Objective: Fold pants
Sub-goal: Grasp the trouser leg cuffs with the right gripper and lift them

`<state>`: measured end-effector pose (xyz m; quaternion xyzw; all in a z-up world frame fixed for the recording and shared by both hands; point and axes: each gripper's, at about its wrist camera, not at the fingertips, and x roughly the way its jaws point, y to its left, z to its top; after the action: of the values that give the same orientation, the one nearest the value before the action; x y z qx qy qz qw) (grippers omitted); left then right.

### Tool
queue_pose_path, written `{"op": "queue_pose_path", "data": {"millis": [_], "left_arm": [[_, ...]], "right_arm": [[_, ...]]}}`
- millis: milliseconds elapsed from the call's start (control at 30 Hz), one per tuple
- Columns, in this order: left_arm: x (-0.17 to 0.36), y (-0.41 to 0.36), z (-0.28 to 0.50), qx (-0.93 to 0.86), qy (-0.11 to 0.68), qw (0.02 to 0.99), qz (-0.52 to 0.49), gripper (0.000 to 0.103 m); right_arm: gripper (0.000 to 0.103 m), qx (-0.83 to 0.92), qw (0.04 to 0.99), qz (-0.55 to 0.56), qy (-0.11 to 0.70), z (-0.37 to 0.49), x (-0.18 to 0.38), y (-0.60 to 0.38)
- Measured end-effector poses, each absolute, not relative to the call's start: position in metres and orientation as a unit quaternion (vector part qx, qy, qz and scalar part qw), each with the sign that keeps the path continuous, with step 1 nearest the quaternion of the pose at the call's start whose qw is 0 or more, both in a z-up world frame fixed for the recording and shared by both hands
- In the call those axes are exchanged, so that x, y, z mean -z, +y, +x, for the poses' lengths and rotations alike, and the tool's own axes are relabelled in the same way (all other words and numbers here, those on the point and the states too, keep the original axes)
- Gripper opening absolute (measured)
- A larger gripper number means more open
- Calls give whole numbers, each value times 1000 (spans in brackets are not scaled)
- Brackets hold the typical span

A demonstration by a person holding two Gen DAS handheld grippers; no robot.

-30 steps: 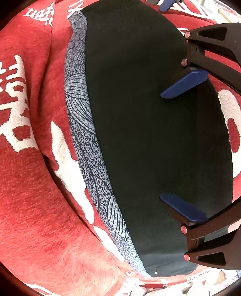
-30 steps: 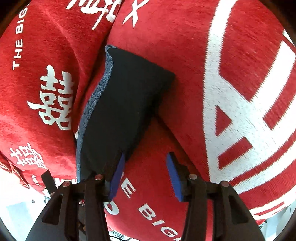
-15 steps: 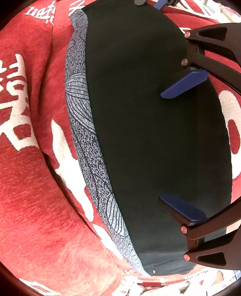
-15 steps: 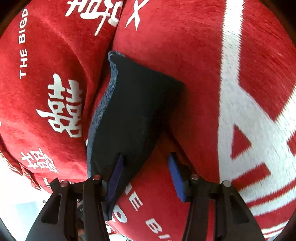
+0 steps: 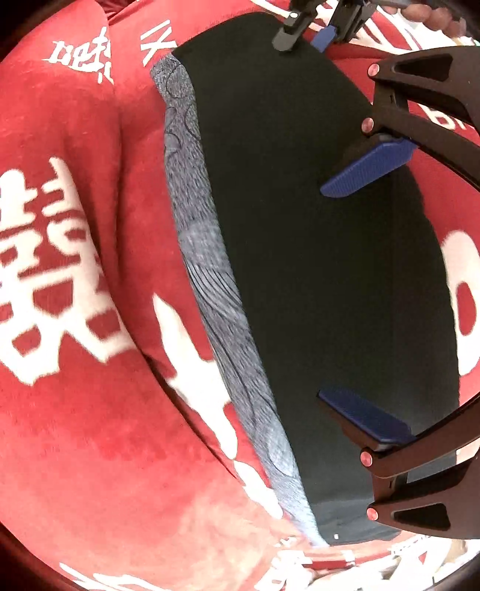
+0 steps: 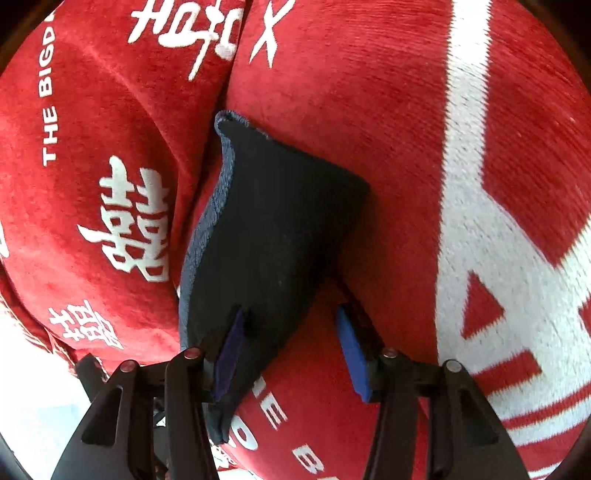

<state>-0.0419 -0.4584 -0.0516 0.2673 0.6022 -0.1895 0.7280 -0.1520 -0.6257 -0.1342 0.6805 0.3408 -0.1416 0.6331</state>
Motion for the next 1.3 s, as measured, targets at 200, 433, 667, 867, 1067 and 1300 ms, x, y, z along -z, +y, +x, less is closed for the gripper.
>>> {"op": "queue_pose_path", "data": {"millis": [200,433,667,867,1067,1300], "left_arm": [[50,-468,-40,177,602,736,253,103],[48,-485,3,125,575,768,252,103],[64,-499,1,128,569,755,300,103],[38,-475,-37,173,572,750,283,103],[60,-464,-67,205,566,739,302,103],[33,-406,-35,239,592,734,231,103]], "right_arm": [[56,129,638,698,297,-124,141,-637],[15,119,692,635,322,-110,102,-642],[15,107,741,571,337,-98,62,-633],[15,110,763,534,347,-90,38,-622],[15,128,775,505,357,-78,18,-606],[15,165,813,407,384,-52,-36,-557]]}}
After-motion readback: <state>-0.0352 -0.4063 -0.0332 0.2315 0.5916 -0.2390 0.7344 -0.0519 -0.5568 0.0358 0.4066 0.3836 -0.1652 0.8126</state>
